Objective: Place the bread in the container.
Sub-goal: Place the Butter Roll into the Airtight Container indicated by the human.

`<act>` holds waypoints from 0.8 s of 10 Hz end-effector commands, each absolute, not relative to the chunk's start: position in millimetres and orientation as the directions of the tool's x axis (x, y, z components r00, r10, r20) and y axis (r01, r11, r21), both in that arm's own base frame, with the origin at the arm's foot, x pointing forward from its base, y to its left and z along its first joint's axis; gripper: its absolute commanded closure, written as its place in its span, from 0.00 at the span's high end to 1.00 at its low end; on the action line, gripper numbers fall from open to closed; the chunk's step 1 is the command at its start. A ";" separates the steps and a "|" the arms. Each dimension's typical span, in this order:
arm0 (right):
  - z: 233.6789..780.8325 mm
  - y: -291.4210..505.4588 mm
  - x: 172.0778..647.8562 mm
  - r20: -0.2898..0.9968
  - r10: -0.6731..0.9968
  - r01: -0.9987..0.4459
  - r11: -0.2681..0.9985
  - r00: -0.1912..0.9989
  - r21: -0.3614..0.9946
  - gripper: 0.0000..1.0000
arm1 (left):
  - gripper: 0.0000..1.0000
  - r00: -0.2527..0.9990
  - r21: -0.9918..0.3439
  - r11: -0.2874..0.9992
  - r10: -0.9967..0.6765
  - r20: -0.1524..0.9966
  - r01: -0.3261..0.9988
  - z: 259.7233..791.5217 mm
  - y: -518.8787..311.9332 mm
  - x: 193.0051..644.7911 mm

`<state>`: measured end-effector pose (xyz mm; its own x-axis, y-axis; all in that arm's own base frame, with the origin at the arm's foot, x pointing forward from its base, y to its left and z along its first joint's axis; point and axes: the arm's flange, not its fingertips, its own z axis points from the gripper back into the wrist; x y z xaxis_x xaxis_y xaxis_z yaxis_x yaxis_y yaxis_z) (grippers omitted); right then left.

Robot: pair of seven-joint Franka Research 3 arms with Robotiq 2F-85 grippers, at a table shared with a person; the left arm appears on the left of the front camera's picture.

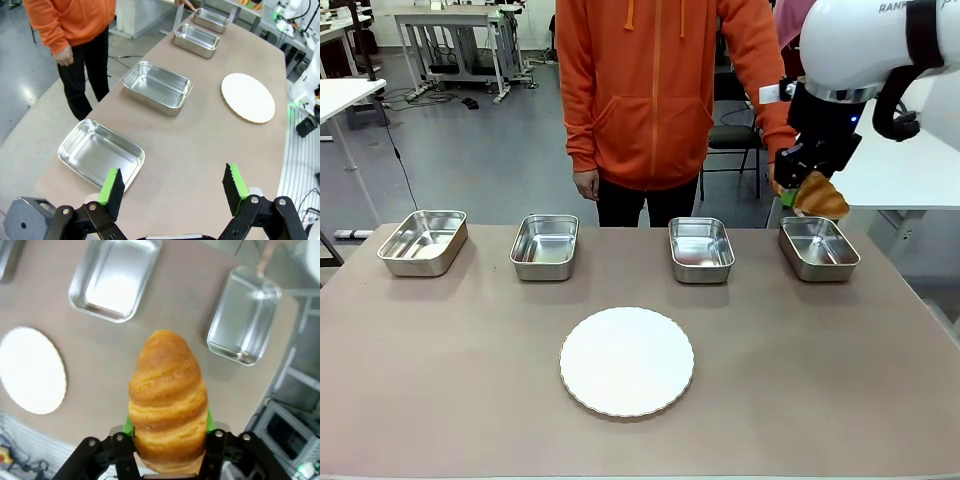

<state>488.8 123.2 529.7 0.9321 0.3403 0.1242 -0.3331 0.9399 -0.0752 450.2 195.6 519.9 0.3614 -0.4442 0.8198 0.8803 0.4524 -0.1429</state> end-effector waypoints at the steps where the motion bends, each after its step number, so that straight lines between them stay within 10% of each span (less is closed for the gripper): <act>1: 528.9 75.5 555.0 0.103 0.087 -0.089 0.996 0.991 0.016 0.56 | 1.00 0.351 -0.137 0.445 -0.444 0.824 0.885 522.5 193.5 449.5; 8: 452.4 11.4 618.9 0.120 -0.147 0.140 0.988 0.982 0.067 0.56 | 1.00 0.351 -0.137 0.445 -0.444 0.824 0.885 522.5 193.5 449.5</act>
